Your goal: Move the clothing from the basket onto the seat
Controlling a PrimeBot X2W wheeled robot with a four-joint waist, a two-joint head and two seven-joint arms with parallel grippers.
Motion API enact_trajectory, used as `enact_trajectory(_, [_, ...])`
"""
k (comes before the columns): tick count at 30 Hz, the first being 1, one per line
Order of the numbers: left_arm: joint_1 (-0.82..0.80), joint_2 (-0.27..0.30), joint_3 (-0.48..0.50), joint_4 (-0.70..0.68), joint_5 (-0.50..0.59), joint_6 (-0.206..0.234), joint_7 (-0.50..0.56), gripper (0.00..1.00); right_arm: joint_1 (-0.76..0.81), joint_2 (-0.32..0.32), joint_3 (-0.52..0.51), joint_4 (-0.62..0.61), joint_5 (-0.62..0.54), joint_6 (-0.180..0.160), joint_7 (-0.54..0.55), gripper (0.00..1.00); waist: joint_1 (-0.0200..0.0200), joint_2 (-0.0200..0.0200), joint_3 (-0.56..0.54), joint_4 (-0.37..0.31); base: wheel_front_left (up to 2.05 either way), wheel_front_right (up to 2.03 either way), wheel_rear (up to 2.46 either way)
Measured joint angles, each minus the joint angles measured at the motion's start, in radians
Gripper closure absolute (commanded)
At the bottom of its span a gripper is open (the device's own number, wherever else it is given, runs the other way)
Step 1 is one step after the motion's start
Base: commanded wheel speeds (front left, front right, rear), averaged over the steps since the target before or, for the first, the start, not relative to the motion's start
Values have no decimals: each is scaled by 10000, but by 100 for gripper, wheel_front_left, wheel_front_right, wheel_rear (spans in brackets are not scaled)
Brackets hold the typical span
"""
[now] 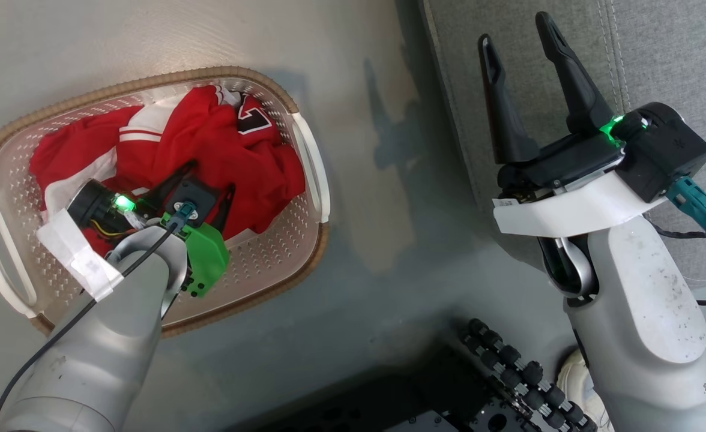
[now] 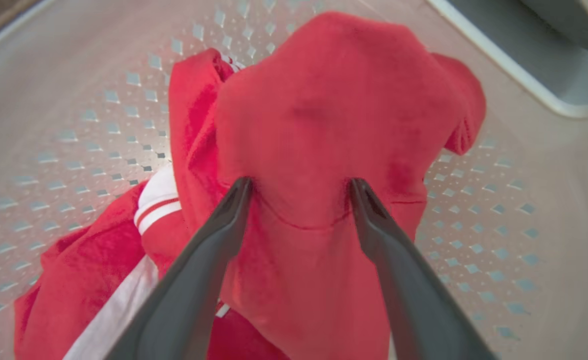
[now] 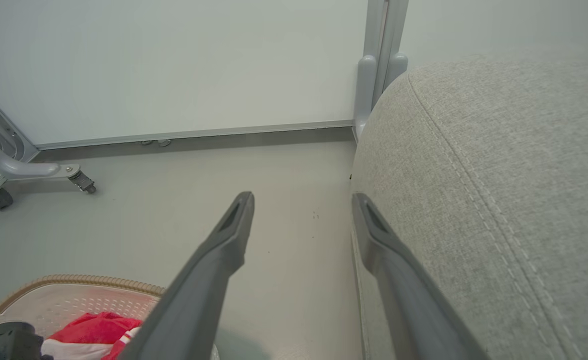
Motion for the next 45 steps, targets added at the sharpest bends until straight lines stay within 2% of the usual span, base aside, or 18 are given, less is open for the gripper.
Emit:
enact_trajectory(6, [-430, -127, -510, 957, -36, 0, -2, 0, -73, 0, 8, -61, 25, 0, 0, 0, 0, 0, 323, -39, 0, 0, 0])
enact_trajectory(12, [-749, -525, -1030, 1584, -407, 0, 46, 0, -154, 0, 54, -71, 25, 0, 0, 0, 0, 0, 547, 22, 0, 0, 0])
enact_trajectory(13, [-781, -579, -1133, 1634, -462, 0, 46, 38, -168, 0, 63, -73, 25, 0, 0, 0, 0, 0, 565, 43, 0, 0, 0])
enact_trajectory(14, [-811, -617, -1206, 1666, -508, 0, 46, 92, -174, 0, 67, -73, 25, 0, 0, 0, 0, 0, 574, 59, 0, 0, 0])
enact_trajectory(15, [-846, -656, -1298, 1708, -575, 0, 46, 100, -183, 0, 69, -73, 25, 0, 0, 0, 0, 0, 580, 79, 0, 0, 0])
enact_trajectory(26, [-958, -897, -1990, 1544, -1494, 0, 29, 100, -227, 2, 63, 146, -82, 0, 0, 0, 0, 0, 100, 341, 0, 0, 0])
enact_trajectory(33, [-417, -650, -2075, 94, -2004, 0, 17, 100, 29, 4, 63, 445, -198, 0, 0, 0, 0, 0, -796, 651, 0, 0, 0])
enact_trajectory(45, [934, -491, -1235, -2165, -2383, -2, 17, 100, 818, 8, -203, 1011, -502, 0, 0, 0, 0, 0, -2468, 1261, 0, 0, 0])
